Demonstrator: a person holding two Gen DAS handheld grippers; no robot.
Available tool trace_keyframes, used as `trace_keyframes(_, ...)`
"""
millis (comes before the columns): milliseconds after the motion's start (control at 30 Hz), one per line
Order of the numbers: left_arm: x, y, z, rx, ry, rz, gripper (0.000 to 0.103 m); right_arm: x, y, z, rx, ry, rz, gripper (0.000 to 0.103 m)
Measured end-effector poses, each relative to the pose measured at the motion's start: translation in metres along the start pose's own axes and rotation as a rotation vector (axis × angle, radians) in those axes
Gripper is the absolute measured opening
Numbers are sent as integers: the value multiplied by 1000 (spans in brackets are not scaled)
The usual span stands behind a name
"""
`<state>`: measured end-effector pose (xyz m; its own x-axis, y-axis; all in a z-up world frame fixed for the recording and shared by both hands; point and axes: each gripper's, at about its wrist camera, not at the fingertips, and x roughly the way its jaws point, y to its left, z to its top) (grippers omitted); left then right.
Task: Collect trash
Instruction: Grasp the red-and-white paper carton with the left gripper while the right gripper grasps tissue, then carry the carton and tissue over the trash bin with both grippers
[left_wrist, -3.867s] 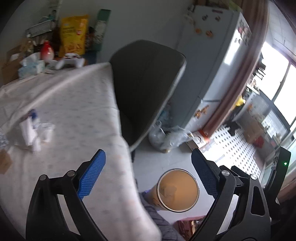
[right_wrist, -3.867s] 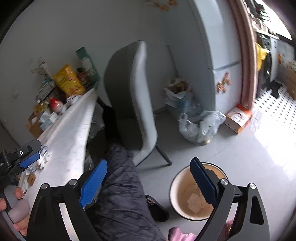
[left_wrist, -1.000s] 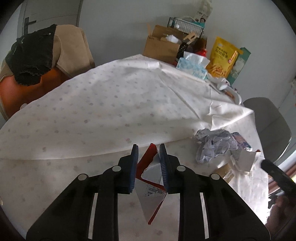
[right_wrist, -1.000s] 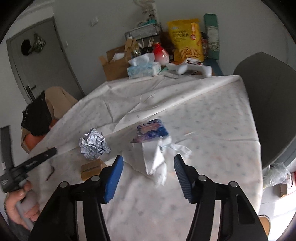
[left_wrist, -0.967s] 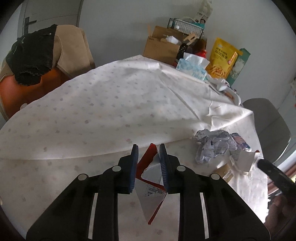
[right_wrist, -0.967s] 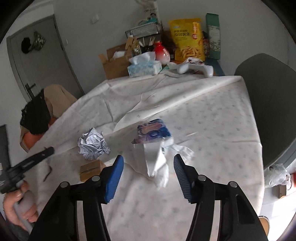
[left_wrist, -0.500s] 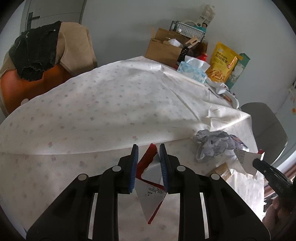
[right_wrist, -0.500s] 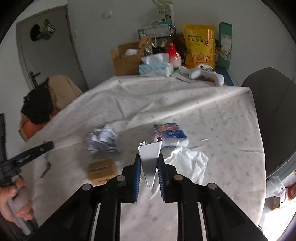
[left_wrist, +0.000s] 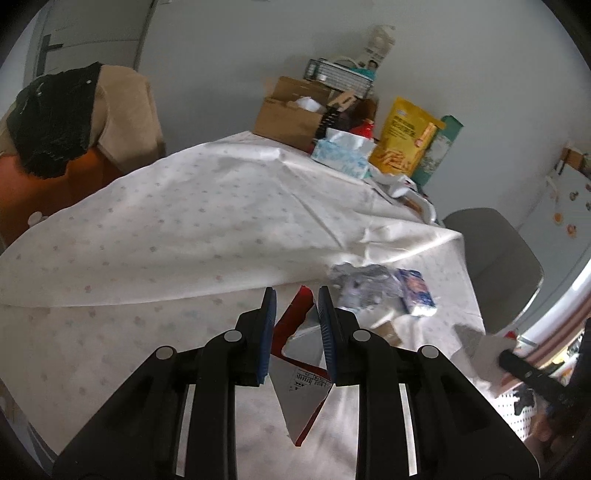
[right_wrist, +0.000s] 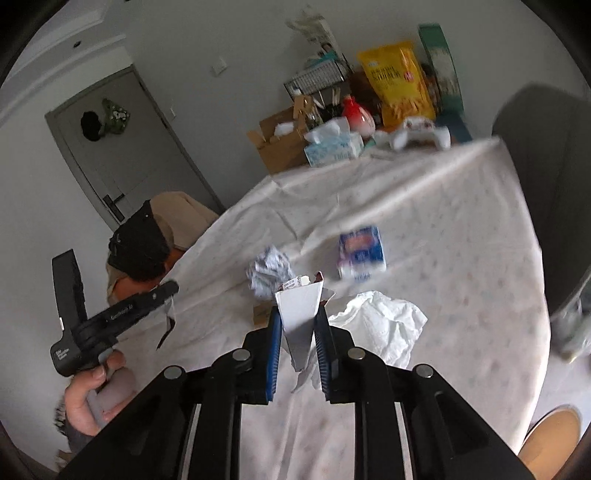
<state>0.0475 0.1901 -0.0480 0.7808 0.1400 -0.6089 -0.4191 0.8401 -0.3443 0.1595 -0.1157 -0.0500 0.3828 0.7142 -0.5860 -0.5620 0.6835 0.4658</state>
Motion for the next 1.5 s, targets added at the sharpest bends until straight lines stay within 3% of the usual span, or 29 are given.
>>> trace_keyframes(133,1,-19,-5,27,14,-35,23,9,-27,-16,59,44,-64,19)
trace_keyframes(333,9,-55,-18,93,57,-96,23,14,-54,-22,119,41,-109,20)
trace_keyframes(400,12,-65,-23,110,69,-107,23,15,-57,-19,127,33,-125,26)
trace_keyframes(433,14,-68,-24,117,74,-109,23,15,-59,-16,136,28,-132,37)
trace_keyframes(467,16,-72,-26,126,78,-110,23,14,-60,-14,141,17,-129,53)
trace_keyframes(667,22,-75,-29,128,93,-98,23,8,-54,-4,92,-26,-141,62)
trace_keyframes(800,27,-76,-30,130,100,-94,23,12,-45,1,26,-34,-165,62)
trace_keyframes(1000,29,-74,-30,127,105,-90,23,23,-8,2,-193,-20,-155,61)
trace_keyframes(1100,28,-72,-29,124,100,-88,23,40,-3,-3,-227,64,-180,51)
trace_keyframes(1267,27,-65,-27,111,97,-81,23,28,2,-11,-260,75,-194,31)
trace_keyframes(1500,25,-64,-28,111,96,-93,23,10,0,-29,-299,125,-229,29)
